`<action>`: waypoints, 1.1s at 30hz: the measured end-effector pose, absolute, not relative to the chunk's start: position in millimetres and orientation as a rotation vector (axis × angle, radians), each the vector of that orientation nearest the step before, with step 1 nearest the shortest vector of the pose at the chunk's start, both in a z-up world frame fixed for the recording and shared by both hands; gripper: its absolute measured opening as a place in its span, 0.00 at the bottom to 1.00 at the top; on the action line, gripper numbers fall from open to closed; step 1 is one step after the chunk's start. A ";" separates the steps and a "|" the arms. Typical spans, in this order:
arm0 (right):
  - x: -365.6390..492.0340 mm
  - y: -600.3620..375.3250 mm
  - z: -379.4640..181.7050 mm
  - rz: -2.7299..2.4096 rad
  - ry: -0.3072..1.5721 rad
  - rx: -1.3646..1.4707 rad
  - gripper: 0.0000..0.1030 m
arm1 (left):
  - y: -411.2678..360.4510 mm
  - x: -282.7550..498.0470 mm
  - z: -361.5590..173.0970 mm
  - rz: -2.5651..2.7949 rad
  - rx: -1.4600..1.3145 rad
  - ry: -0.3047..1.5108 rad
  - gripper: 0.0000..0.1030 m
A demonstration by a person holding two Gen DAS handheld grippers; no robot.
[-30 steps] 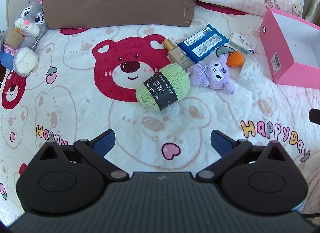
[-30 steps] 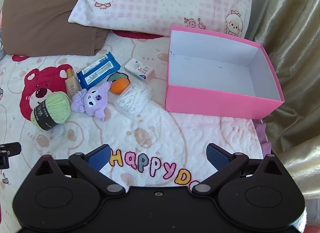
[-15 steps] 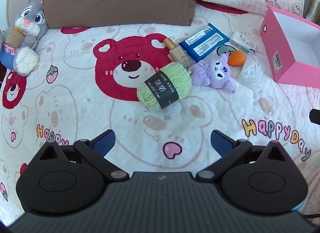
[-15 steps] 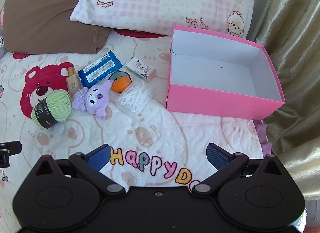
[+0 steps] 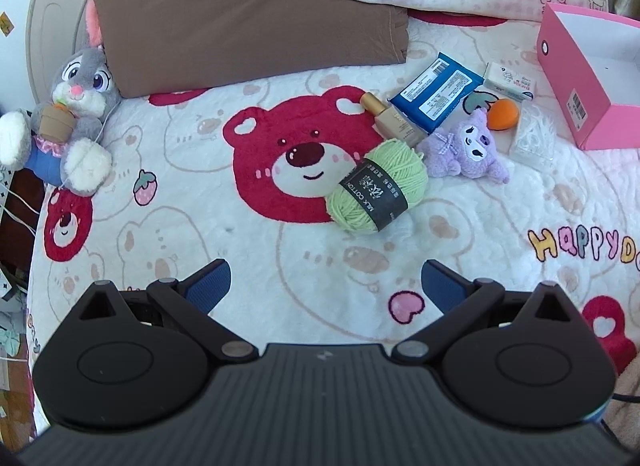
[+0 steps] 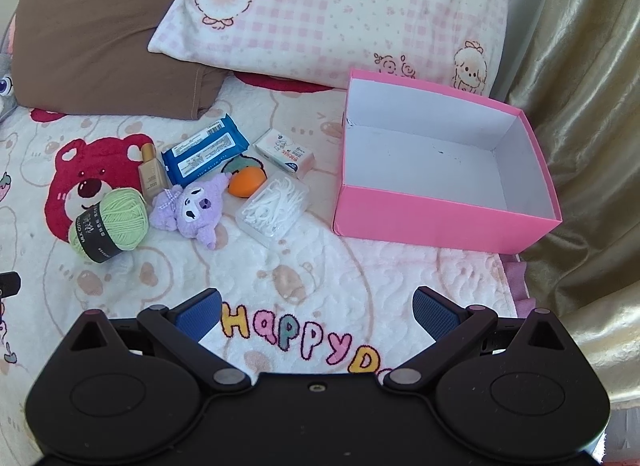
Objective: Organize objects
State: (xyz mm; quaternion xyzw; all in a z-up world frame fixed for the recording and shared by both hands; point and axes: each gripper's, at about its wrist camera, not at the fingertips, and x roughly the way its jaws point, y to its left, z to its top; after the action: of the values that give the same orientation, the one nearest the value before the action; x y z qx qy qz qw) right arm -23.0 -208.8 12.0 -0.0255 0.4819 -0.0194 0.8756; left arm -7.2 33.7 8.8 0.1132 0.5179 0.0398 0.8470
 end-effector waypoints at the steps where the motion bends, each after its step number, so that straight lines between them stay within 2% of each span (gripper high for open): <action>1: -23.1 -205.6 13.5 -0.016 0.989 -0.054 1.00 | 36.6 -4.8 13.5 0.069 0.251 1.084 1.00; 6: -13.4 -169.9 -0.2 0.107 0.932 -0.117 1.00 | 56.2 17.6 27.8 -0.028 0.223 1.074 1.00; 12: 1.2 -122.1 -41.4 0.312 0.852 -0.150 1.00 | 72.0 55.0 15.0 -0.157 0.178 1.027 1.00; 16: 16.4 -100.8 -70.5 0.445 0.858 -0.087 1.00 | 81.1 89.2 -11.1 -0.218 0.136 0.983 1.00; 19: 28.3 -88.8 -91.1 0.507 0.910 -0.022 1.00 | 90.1 121.4 -34.3 -0.253 0.086 1.028 0.97; 26: 32.9 -43.6 -128.3 0.584 0.936 -0.201 1.00 | 104.7 166.7 -89.9 -0.308 -0.021 1.117 0.97; 29: 47.4 -46.9 -137.9 0.589 0.988 -0.092 1.00 | 106.2 171.3 -114.2 -0.310 -0.069 1.174 0.97; 33: 65.9 -54.2 -150.7 0.605 1.044 0.088 0.99 | 116.1 169.9 -136.1 -0.291 -0.155 1.161 0.96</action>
State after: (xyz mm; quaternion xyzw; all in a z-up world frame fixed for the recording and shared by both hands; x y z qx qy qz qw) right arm 65.9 -54.2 -150.7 0.0414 0.4910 0.2842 0.8225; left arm 169.9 116.1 -136.1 -0.0729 0.5460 -0.1370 0.8233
